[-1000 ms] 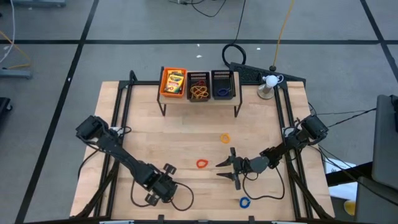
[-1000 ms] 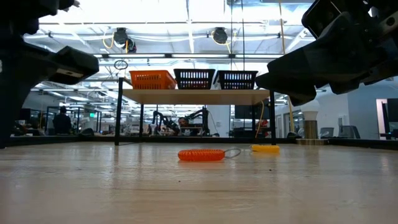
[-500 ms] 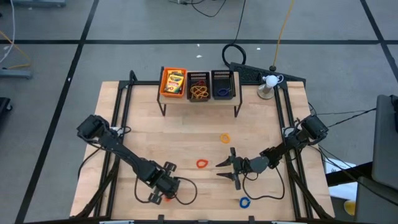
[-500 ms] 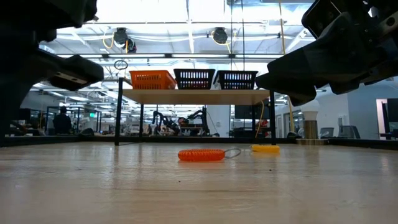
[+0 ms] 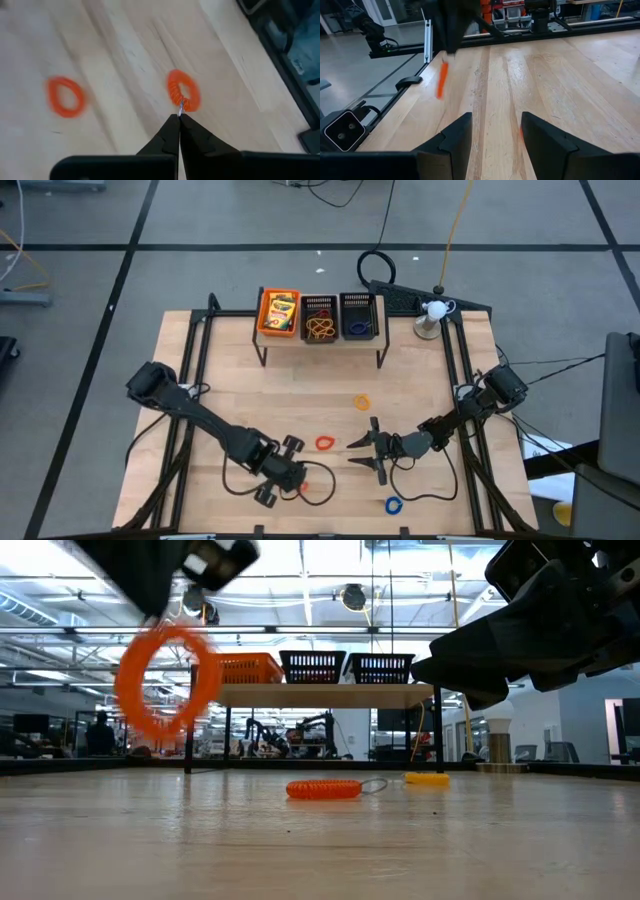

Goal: Pick & Place Office Desk Supplies
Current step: Put the orange spring keychain into the right black basket on the shelf

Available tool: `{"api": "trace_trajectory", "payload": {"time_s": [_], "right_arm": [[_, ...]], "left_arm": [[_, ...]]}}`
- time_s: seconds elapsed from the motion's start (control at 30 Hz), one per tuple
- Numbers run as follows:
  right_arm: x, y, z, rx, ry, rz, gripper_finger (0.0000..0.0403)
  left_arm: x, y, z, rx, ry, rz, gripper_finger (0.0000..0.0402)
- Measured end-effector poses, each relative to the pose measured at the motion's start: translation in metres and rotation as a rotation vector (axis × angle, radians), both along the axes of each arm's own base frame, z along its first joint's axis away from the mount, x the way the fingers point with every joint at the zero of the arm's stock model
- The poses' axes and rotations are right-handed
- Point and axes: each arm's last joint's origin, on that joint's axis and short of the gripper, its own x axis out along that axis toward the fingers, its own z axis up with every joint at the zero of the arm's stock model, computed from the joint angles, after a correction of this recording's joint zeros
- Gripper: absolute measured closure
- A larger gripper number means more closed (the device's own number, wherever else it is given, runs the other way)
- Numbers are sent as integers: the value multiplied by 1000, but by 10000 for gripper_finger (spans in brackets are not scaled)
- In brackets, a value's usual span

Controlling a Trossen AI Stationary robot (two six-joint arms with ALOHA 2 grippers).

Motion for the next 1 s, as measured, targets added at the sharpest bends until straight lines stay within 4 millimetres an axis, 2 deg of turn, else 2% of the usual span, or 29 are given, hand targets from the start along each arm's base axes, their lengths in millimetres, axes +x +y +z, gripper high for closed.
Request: {"api": "trace_trajectory", "payload": {"time_s": [0.27,0.43,0.63,1.0], "right_arm": [[0,0,0,0,0,-1,243],[0,0,0,3,1,-1,243],[0,0,0,4,-1,-2,243],[0,0,0,4,-1,-3,243]], "left_arm": [[19,19,71,160,-136,3,402],[31,47,110,274,-234,39,402],[50,99,141,314,-326,136,402],[67,216,185,404,-554,381,402]]}}
